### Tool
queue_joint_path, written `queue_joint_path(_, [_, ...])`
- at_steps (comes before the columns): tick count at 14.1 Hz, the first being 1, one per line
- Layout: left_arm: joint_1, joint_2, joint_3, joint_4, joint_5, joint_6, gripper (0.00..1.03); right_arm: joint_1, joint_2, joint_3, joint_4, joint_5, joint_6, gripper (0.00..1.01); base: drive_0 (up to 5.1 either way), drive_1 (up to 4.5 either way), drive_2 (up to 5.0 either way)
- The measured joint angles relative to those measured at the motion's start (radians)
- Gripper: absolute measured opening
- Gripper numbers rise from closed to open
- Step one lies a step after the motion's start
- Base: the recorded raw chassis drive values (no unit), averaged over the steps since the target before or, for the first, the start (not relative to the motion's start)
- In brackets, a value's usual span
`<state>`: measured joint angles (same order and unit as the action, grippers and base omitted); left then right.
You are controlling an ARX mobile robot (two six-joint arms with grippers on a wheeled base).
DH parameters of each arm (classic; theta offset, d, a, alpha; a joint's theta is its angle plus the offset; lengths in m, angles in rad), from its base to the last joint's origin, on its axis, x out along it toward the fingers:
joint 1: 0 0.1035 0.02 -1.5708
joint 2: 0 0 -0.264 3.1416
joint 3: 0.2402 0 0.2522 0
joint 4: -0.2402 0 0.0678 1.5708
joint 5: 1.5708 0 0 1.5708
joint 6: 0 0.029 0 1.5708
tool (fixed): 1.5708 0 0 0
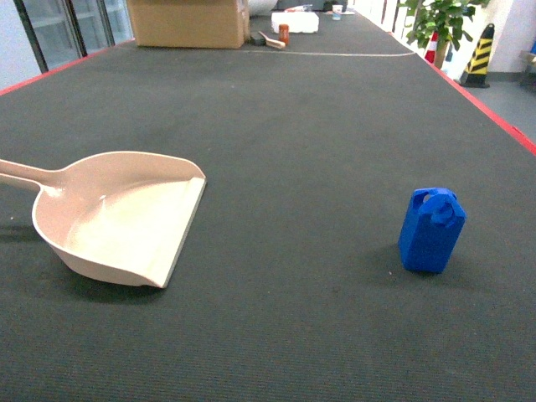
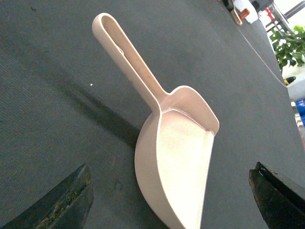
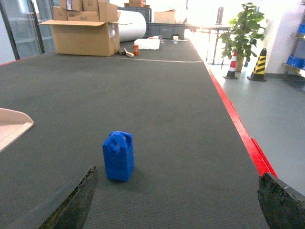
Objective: Place part in tray to right shelf
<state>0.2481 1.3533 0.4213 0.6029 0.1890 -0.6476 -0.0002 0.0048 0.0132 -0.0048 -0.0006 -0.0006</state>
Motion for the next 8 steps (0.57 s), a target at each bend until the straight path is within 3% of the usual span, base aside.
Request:
queue_joint_path(2, [0.015,0.251,0.146,0.07,0.0,-0.064,0.98,0.0,0.0,0.0,0.0,0.0,0.0,0.98,0.0,0.0,0.0])
queue_joint_path(3, [0.024,0.348,0.223,0.041,-0.005,-0.091,0.98,0.0,0.0,0.0,0.0,0.0,0.0,0.98,0.0,0.0,0.0])
queue_joint_path(7, [0.031,0.348,0.223,0.04,-0.005,-0.113,0.98,0.0,0.0,0.0,0.0,0.0,0.0,0.98,0.0,0.0,0.0])
queue_joint_path(8, [0.028,0.36,0.205,0.126,0.03,-0.135,0.98,0.0,0.0,0.0,0.0,0.0,0.0,0.98,0.0,0.0,0.0])
